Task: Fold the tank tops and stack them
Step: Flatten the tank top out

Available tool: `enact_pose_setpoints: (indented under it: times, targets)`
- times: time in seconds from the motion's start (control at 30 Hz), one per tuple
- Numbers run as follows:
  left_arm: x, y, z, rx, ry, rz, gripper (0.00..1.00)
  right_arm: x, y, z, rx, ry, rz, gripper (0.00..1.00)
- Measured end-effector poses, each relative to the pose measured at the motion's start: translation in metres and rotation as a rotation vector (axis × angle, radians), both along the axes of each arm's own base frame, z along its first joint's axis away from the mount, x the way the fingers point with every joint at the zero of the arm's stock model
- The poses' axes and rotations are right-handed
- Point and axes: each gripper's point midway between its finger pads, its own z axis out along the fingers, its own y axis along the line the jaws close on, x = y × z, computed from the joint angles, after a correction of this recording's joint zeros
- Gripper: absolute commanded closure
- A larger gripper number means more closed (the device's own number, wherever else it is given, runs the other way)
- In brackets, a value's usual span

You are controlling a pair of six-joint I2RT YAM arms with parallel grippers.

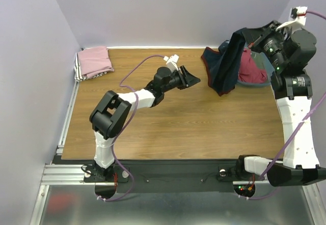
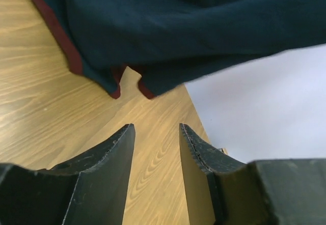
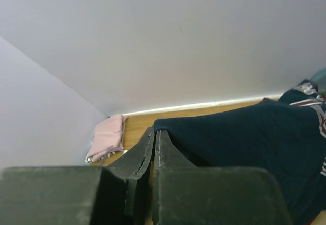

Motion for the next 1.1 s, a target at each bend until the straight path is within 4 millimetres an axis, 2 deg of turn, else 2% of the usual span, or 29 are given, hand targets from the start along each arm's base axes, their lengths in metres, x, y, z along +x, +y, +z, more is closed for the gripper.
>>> enact_pose_setpoints:
  times: [0.1, 0.23, 0.33, 0.5, 0.63, 0.77, 0.87, 0.93, 0.97, 1.1]
  targets:
    - [0.007, -0.016, -0.015, -0.005, 0.021, -0.021, 0.48, -0.006, 0.001, 0.025, -0.004, -0.049, 0.009, 0.99]
    - [0.013, -0.024, -0.038, -0.010, 0.075, -0.029, 0.48, -0.012, 0.001, 0.044, -0.007, -0.091, 0.009, 1.00]
    - [0.013, -0.027, -0.057, -0.012, 0.127, -0.033, 0.48, -0.014, 0.001, 0.051, -0.009, -0.102, 0.009, 0.99]
    - [0.005, -0.029, -0.071, -0.059, 0.177, -0.050, 0.47, -0.010, 0.001, 0.051, -0.011, -0.093, 0.008, 0.99]
    - [-0.029, -0.032, -0.090, -0.092, 0.239, -0.091, 0.44, -0.007, 0.001, 0.045, -0.011, -0.072, 0.009, 1.00]
    - [-0.076, -0.032, -0.119, -0.111, 0.367, -0.125, 0.43, -0.008, 0.001, 0.044, -0.011, -0.069, 0.009, 0.99]
    - [-0.105, -0.034, -0.130, -0.142, 0.464, -0.131, 0.38, -0.008, 0.001, 0.044, -0.011, -0.069, 0.009, 0.99]
    - [-0.119, -0.037, -0.134, -0.170, 0.525, -0.130, 0.09, -0.008, 0.001, 0.044, -0.011, -0.069, 0.009, 1.00]
    - [-0.125, -0.040, -0.137, -0.187, 0.557, -0.124, 0.09, -0.008, 0.001, 0.044, -0.011, -0.069, 0.009, 1.00]
    - [-0.128, -0.049, -0.124, -0.312, 0.595, -0.104, 0.09, -0.009, 0.001, 0.045, -0.011, -0.069, 0.009, 1.00]
